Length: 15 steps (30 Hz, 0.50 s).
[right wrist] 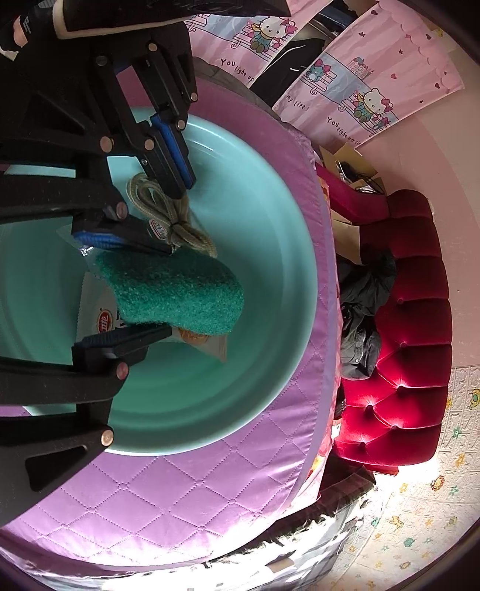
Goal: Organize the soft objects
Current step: 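Open both tools to drop the rope and pad into the basin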
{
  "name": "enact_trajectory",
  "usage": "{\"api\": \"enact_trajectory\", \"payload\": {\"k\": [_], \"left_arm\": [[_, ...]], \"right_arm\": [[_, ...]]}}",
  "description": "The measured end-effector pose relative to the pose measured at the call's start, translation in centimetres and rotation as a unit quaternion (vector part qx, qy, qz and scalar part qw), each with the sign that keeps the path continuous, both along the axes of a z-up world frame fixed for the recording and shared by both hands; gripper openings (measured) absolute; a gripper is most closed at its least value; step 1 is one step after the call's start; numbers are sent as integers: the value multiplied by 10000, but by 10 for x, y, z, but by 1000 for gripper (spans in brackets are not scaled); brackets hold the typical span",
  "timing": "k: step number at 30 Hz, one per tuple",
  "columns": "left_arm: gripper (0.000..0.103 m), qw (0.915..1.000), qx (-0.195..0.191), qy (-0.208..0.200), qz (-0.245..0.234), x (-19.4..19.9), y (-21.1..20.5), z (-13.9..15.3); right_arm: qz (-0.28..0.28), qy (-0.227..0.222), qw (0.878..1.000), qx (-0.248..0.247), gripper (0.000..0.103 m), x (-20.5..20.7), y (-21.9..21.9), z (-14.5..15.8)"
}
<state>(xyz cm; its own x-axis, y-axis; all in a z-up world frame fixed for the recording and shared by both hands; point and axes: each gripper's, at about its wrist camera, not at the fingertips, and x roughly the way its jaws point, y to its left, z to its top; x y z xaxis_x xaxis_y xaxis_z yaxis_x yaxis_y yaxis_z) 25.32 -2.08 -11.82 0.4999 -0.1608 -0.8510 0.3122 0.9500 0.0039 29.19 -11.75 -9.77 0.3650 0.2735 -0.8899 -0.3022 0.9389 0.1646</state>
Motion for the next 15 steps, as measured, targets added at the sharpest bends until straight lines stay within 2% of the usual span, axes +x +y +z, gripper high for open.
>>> {"api": "enact_trajectory", "payload": {"k": [2, 3, 4, 5, 6, 7, 9, 11, 12, 15], "left_arm": [[7, 10000, 71, -55, 7, -1, -1, 1], [9, 9999, 90, -70, 15, -1, -1, 1], [19, 9999, 104, -90, 29, -1, -1, 2], [45, 9999, 115, -106, 43, -1, 0, 2], [63, 9998, 132, -120, 57, -1, 0, 3], [88, 9998, 154, -141, 77, -1, 0, 4], [92, 9996, 176, -167, 111, -2, 0, 5], [103, 9992, 195, -290, 180, -5, 1, 8], [103, 9990, 224, -326, 212, -5, 2, 9], [103, 9986, 238, -396, 274, -9, 3, 12]], "right_arm": [[-8, -54, 10000, -51, 48, -1, 1, 3], [-29, -93, 9999, -85, 54, -1, 0, 4], [-47, -134, 9998, -111, 65, -2, 0, 6], [-59, -159, 9998, -120, 71, -2, 0, 7], [-72, -184, 9997, -113, 82, -3, -1, 9], [-85, -223, 9997, -104, 87, -4, -2, 10], [-109, -319, 9993, -173, 88, -7, -2, 14], [-118, -378, 9990, -208, 98, -8, -2, 17], [-131, -392, 9989, -215, 103, -8, -3, 18], [-136, -374, 9990, -213, 103, -12, -4, 20]]}}
